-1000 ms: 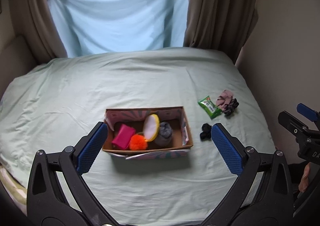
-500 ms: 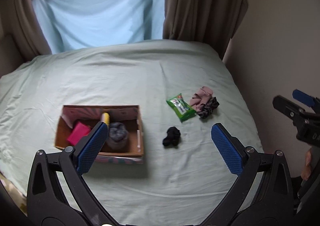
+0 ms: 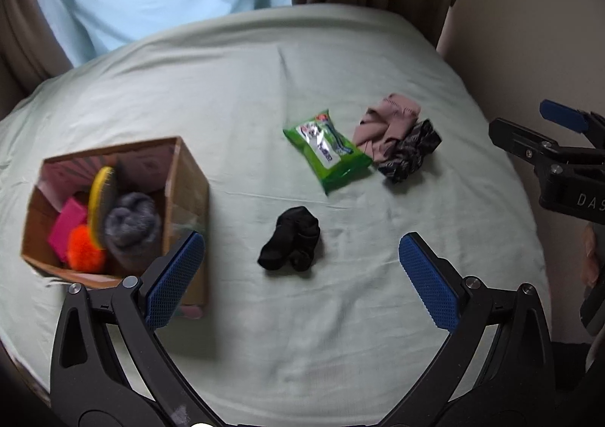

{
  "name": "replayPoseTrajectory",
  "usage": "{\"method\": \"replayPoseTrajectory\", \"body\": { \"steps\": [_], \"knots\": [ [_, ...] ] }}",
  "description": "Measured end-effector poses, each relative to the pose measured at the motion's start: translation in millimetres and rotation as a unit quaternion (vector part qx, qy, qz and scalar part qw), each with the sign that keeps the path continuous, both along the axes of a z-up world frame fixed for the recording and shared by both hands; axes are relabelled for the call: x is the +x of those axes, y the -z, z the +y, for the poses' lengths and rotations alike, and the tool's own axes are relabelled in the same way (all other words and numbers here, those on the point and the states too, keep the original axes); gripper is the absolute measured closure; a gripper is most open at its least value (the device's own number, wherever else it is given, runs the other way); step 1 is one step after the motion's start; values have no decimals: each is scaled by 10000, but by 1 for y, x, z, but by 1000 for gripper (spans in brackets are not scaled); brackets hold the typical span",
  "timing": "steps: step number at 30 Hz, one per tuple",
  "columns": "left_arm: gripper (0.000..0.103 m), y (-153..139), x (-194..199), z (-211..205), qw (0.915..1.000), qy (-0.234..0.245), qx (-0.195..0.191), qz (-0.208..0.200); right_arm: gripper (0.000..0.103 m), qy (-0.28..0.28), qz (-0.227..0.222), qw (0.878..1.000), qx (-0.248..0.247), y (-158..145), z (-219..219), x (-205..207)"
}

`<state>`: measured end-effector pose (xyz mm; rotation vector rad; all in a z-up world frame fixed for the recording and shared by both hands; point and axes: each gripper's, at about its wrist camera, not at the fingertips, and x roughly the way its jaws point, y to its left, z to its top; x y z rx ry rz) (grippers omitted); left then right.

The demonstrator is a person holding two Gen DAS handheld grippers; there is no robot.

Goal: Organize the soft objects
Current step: 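Lift both tools away from the box toward the black sock, then grasp the black sock with the left tool while the right tool grasps the black patterned cloth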

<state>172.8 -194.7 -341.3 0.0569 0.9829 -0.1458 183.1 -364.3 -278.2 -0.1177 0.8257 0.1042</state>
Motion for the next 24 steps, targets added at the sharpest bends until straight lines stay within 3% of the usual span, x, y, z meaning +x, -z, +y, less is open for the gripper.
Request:
{"method": "replayPoseTrajectory", "body": {
  "steps": [7,12,19,24],
  "knots": [
    [2,75,34,-5,9993,-165,159,287,0,-756,119,9957,-515,78,9,39],
    [5,111,46,-7,9984,-222,237,470,0,-1033,122,9920,-721,120,16,60],
    [17,138,59,-8,9977,-220,154,618,0,-1274,180,9883,-825,158,18,84],
    [24,148,67,-12,9973,-201,138,697,0,-1373,307,9881,-613,170,17,99]
  ]
}}
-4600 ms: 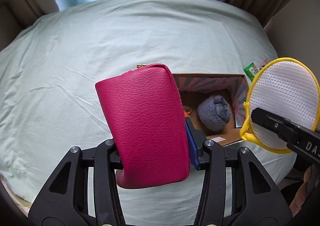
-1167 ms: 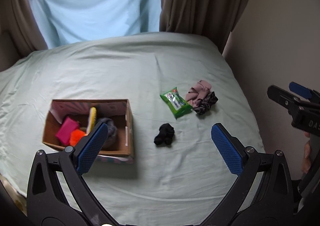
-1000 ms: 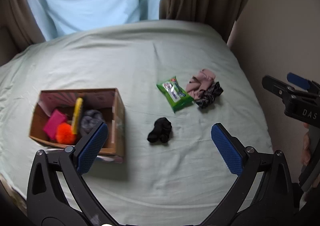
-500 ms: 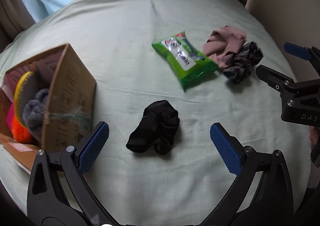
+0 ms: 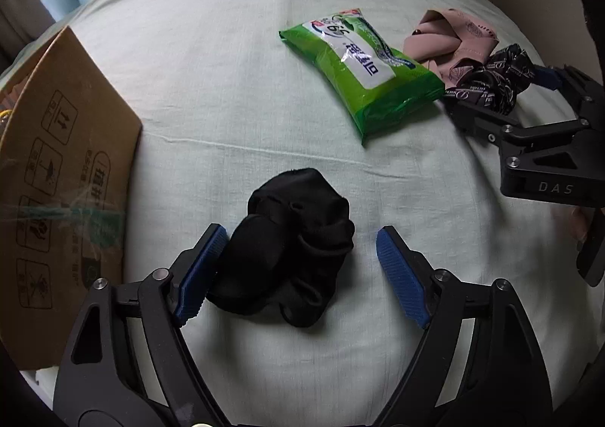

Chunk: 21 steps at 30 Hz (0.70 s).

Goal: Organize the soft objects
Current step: 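Grasp the black sock with the left tool while the right tool grasps the black patterned cloth, then carry the black sock with the left tool while the right tool carries the patterned cloth to the box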

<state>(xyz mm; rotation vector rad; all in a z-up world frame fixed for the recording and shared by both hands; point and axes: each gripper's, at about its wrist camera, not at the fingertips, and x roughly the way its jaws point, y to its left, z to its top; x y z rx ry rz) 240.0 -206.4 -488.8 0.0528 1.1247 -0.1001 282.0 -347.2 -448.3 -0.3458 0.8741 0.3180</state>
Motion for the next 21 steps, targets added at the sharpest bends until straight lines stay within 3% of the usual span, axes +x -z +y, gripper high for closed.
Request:
{"method": "replayPoseTrajectory", "body": {
  "steps": [6,12,17,21],
  "knots": [
    [50,-5,8,-7,9999,103,22,-73,5,137,153,9994,283,7,-2,8],
    [75,-10,9,-6,9998,177,-7,-101,28,303,291,9985,343,8,0,3],
    [82,-15,5,-3,9997,239,-19,-53,47,488,313,9974,423,3,-1,-4],
    [83,-28,-1,-4,9995,277,-51,-152,50,699,310,9953,592,-6,-8,-14]
  ]
}}
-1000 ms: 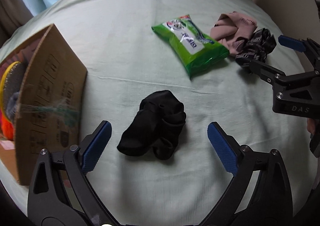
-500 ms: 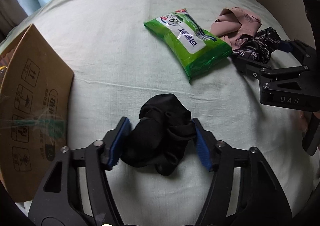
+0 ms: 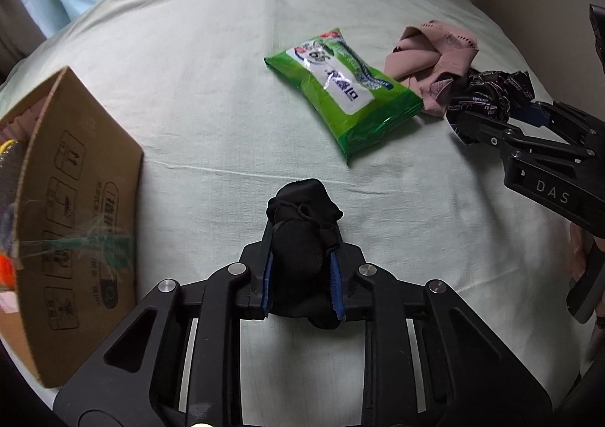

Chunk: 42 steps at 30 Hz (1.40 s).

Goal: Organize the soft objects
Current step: 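Carry the black sock with the left tool while the right tool carries the patterned cloth to the box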

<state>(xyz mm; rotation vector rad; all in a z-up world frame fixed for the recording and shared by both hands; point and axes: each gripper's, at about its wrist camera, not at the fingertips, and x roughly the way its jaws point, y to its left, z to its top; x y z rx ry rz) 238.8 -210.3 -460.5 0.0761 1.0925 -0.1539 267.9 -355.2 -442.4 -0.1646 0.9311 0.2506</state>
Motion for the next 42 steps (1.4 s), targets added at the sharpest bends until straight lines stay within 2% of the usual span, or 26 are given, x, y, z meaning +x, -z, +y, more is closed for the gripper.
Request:
{"method": "replayPoseTrajectory", "body": {
  "steps": [4,9,15,22,27,32,38,42],
  "knots": [
    [83,-21,-6,-2,9999,46,-32,-112,51,207,-39,9997,150,-17,-6,-10],
    [83,-67,-16,-3,9992,84,-129,-364,51,348,-209,9989,246,-55,-10,-31],
    [83,-143,-36,5,9970,83,-293,-716,51,457,-536,9971,285,-126,-3,-65],
    [83,-236,-58,38,9928,-65,-518,-1080,51,684,-833,9935,351,-220,19,-101],
    [83,-288,-73,76,9899,-131,-585,-1281,51,794,-973,9910,460,-277,48,-125],
    [83,-323,-88,131,9871,-222,-627,-1454,51,742,-1135,9892,550,-314,92,-147],
    [83,-349,-97,207,9869,-268,-520,-1504,51,719,-1151,9886,649,-335,159,-160],
    [83,-352,-99,255,9869,-341,-467,-1507,51,732,-1063,9883,819,-337,202,-158]
  ]
}}
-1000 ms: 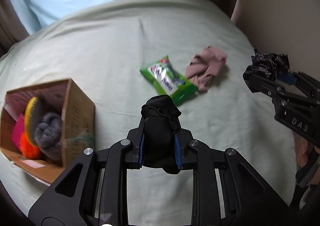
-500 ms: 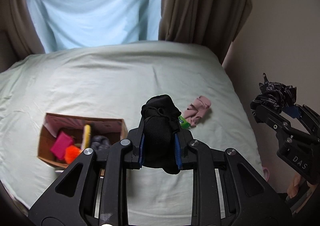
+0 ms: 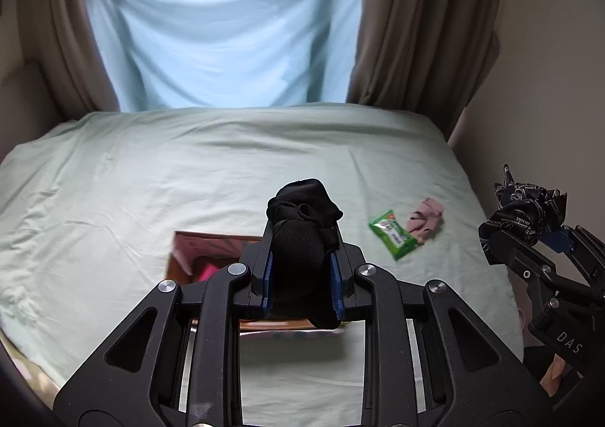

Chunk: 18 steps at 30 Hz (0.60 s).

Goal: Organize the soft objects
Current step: 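Carry the black sock with the left tool while the right tool carries the patterned cloth to the box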

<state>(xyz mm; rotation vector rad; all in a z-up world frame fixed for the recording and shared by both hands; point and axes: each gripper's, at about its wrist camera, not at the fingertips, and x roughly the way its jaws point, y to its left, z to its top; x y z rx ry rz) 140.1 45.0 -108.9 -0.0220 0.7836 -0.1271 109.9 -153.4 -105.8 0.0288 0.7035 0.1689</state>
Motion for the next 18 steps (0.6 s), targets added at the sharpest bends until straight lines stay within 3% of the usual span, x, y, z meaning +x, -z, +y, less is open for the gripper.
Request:
{"method": "replayPoseTrajectory", "body": {
  "steps": [9,18],
  "knots": [
    [83,23,21,95,9996,-60,-8,287,51,17,325,9994,152,16,88,19],
    [83,86,65,149,9953,22,26,964,51,387,940,9944,274,63,140,53]
  ]
}}
